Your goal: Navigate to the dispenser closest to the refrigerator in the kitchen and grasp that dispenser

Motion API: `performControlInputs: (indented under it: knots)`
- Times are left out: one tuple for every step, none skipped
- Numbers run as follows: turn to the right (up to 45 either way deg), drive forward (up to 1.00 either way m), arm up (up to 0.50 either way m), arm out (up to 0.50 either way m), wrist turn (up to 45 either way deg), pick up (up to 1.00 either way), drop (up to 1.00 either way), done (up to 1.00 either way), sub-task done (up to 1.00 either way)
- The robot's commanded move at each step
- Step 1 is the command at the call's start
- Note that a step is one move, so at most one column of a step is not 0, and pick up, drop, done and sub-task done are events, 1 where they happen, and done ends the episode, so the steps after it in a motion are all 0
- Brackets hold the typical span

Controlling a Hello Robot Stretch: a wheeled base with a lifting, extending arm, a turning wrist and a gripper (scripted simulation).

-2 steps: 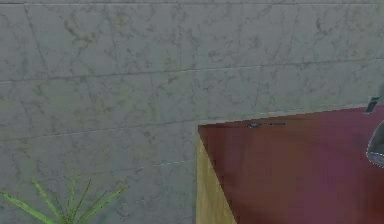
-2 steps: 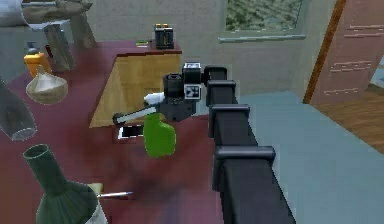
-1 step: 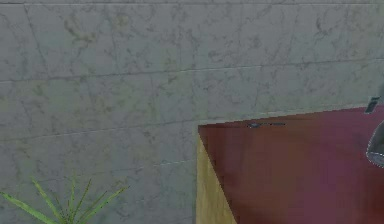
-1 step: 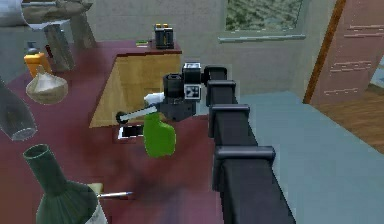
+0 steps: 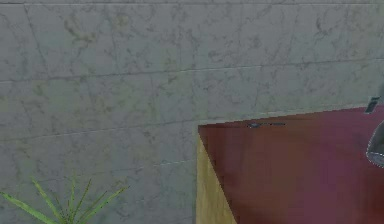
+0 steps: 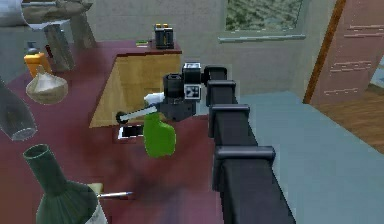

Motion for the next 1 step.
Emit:
performControlInputs:
  knots:
    - [0.0,0.0,0.0,0.0,0.0,0.0,0.0,1.0,0.0]
